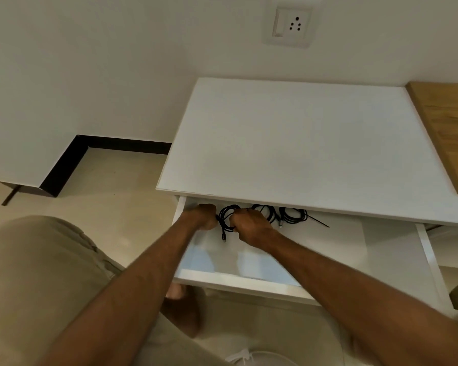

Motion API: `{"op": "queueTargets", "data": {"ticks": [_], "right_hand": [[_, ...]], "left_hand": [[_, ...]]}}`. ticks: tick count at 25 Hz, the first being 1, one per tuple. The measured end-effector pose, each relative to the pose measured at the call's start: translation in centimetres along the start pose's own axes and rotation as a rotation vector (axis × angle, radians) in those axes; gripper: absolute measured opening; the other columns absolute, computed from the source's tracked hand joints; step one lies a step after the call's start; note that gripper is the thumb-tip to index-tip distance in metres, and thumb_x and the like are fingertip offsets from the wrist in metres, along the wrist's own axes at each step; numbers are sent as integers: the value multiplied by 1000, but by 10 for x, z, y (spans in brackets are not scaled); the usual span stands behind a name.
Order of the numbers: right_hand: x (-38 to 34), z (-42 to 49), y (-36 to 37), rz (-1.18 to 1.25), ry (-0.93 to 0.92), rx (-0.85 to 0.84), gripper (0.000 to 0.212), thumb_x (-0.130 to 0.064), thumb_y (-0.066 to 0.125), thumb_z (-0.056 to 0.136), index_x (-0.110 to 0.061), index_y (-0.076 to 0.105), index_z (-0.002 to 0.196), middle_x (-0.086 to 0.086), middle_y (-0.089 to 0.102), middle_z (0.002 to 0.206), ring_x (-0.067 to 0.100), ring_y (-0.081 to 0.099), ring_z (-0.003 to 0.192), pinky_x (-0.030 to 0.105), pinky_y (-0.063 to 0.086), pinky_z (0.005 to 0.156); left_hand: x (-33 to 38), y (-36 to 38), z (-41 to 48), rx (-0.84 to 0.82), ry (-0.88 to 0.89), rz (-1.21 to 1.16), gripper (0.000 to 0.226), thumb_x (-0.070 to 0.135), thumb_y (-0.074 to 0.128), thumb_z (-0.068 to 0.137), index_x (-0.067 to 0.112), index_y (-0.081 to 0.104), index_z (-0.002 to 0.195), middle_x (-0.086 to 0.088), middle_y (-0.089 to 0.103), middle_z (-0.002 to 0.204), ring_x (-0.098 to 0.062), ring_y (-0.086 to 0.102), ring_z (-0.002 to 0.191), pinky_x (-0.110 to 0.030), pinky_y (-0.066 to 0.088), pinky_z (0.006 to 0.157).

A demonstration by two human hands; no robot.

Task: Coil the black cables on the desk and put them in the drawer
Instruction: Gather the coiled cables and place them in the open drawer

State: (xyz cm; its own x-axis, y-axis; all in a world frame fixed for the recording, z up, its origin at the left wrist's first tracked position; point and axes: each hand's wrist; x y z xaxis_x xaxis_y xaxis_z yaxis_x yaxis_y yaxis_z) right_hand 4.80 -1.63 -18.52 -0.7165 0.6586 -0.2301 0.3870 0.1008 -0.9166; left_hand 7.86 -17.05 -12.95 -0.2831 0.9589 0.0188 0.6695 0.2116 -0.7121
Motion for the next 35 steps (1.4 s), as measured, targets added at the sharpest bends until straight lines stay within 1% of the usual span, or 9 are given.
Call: {"op": "queueTargets", "data": {"ticks": [4,7,11,15,18,23,25,31,35], "right_hand": [[8,22,19,66,13,-4,27,12,54,87,2,68,108,22,65,119,38,66,106,35,45,76],[11,34,27,102,69,-51,39,7,49,97,0,56,134,21,58,137,34,58,124,35,46,97],[11,41,29,60,71,-55,35,-6,42,104,-1,54,136,23,57,138,37,56,127,36,46,102],[12,41,29,108,85,-106,48,-2,45,102,-1,42,150,20,50,148,34,52,134,34,43,107],[15,32,26,169,109,-72,48,5,50,97,-2,51,144,19,54,145,33,55,129,35,44,104],[16,4,5,222,140,95,34,1,54,92,-8,71,121,10,70,125,27,66,112,34,52,93],[15,-12,-7,247,138,151,29,-2,57,90,-11,77,108,7,74,113,26,69,100,35,57,84],[14,-62,-32,355,136,326,22,-2,57,89,-8,78,92,10,77,92,29,71,83,36,58,71],[14,-92,-42,383,147,397,19,-2,60,88,-7,77,89,9,76,87,27,70,79,41,59,69]], "left_hand": [[-1,12,12,-58,-4,-29,43,16,41,102,8,45,145,-9,55,141,-24,54,127,-31,45,99],[-1,17,16,-101,8,-84,46,15,41,103,8,40,149,-10,51,147,-25,52,131,-31,43,103],[-2,20,21,-124,41,-113,44,12,42,104,8,43,148,-10,51,147,-25,51,132,-28,42,102],[-2,20,25,-128,45,-117,45,14,45,102,9,45,147,-10,53,143,-25,53,128,-29,44,101],[0,19,25,-133,68,-115,42,14,45,103,8,47,144,-11,55,142,-26,54,128,-30,44,101],[8,14,15,-133,136,-44,30,11,45,100,2,58,125,-14,63,122,-23,56,97,-28,46,80],[16,10,8,-112,191,-27,28,11,44,100,2,61,120,-12,63,118,-24,59,98,-30,46,78],[48,2,-29,29,325,-121,31,15,42,97,1,69,106,-16,69,108,-28,68,86,-38,61,78],[67,-2,-62,113,392,-152,22,15,44,99,9,64,92,-4,63,79,-18,56,65,-38,58,62]]}}
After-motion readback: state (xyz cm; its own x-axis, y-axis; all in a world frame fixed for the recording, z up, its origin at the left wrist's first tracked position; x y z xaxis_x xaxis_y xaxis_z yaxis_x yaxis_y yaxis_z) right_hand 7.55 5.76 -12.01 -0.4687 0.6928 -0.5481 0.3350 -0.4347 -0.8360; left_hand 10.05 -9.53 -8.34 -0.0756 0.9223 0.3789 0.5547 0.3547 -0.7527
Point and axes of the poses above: each hand's wrist, its own z-axis towards the middle knuckle, its own y-axis out of the palm, x = y × z
